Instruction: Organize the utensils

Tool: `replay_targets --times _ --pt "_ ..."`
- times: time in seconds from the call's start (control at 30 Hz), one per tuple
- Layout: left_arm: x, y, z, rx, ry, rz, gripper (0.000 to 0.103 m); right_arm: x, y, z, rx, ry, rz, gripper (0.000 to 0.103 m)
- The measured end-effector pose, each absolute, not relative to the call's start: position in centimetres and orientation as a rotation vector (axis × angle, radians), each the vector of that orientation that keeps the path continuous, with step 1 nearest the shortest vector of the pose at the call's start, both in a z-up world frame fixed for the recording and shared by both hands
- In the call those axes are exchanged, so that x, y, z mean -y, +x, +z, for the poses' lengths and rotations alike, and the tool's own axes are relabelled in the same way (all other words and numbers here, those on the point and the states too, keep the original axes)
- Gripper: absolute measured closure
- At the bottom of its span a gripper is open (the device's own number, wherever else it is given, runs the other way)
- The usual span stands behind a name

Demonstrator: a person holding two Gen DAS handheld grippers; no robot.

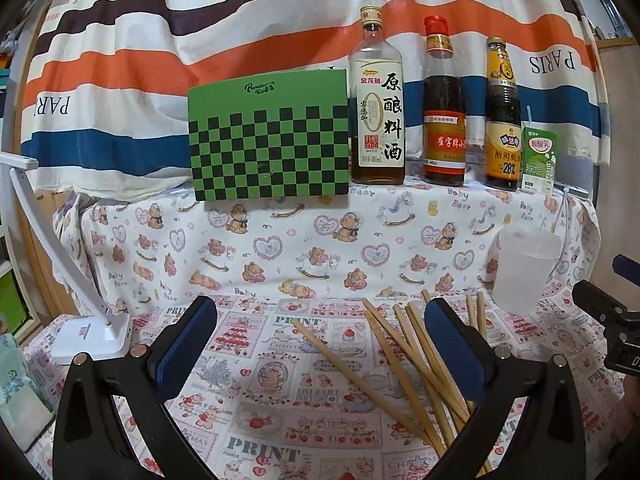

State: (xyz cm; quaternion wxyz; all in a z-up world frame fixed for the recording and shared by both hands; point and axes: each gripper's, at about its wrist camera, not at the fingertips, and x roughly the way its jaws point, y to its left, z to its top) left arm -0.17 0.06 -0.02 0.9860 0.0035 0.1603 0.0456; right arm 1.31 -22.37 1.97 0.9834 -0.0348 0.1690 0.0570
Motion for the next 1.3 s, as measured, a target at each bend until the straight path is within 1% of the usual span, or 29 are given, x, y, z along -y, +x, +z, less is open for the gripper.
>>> replay_targets --times 1.3 --pt "0.36 -0.43 -0.02 -0.317 0.014 0.082 0.000 22.08 1.16 2.01 -0.342 -0.082 0.133 0.000"
